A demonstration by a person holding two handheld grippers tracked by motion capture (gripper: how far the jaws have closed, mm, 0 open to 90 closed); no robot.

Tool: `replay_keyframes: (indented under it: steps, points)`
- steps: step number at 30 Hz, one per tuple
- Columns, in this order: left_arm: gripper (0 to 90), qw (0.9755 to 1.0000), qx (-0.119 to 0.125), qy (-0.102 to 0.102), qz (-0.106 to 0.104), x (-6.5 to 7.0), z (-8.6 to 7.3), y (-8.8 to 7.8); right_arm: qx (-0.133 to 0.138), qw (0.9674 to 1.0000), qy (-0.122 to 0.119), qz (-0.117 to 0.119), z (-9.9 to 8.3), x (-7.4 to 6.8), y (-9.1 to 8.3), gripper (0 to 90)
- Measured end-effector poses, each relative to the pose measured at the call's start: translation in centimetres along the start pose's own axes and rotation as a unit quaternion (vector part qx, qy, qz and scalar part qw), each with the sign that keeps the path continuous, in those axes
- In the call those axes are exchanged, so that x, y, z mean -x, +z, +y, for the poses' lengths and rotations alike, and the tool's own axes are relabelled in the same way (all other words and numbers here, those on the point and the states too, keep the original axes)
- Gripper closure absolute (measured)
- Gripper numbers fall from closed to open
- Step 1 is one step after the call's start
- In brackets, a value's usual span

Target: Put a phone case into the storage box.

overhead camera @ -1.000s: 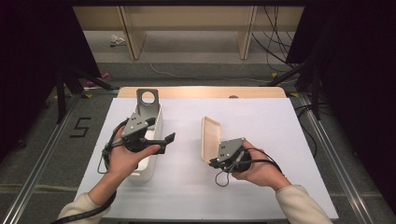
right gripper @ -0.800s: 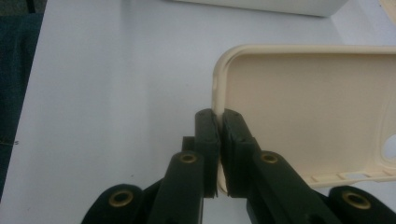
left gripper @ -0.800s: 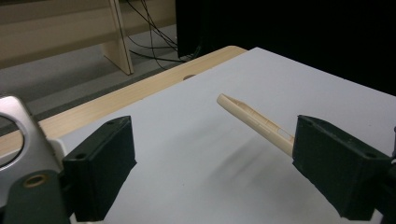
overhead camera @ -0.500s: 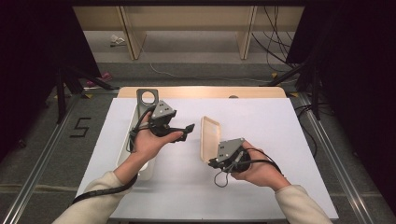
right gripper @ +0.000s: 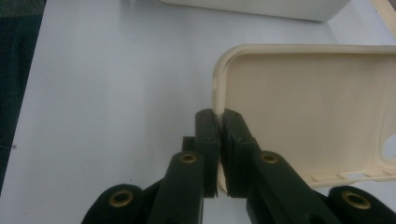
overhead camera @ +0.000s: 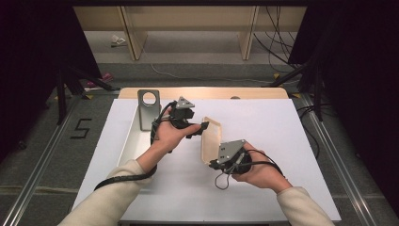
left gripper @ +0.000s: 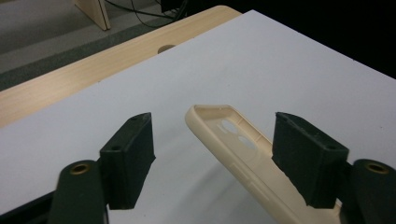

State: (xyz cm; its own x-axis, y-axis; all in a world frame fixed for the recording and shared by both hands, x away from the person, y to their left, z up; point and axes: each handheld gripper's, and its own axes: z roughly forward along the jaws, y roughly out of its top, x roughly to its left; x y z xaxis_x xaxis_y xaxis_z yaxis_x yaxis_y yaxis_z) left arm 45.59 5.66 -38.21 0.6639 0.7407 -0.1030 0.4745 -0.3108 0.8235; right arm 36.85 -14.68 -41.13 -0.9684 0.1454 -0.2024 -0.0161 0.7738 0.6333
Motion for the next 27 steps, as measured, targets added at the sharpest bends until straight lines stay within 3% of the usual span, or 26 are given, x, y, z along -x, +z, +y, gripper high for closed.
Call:
replay_keyframes:
  steps: [4, 10, 18, 27]
  points:
    - [38.5, 0.9997, -0.017, -0.016, 0.000, -0.2, -0.1, 0.8, 0.000, 1.0000, 0.000, -0.002, 0.0, 0.0, 0.0, 86.4]
    - [44.9, 0.9985, -0.032, -0.039, -0.020, -0.3, -0.3, 1.5, -0.001, 1.0000, -0.003, -0.003, 0.1, -0.1, 0.0, 86.3]
    - [54.8, 0.9952, -0.055, -0.076, -0.029, -0.3, -0.7, 2.2, -0.002, 0.9999, -0.009, -0.007, 0.2, -0.2, 0.0, 86.3]
    - [66.5, 0.9922, -0.040, -0.110, -0.042, 0.0, -0.6, 2.3, -0.002, 0.9998, -0.019, -0.009, 0.3, -0.2, 0.2, 86.5]
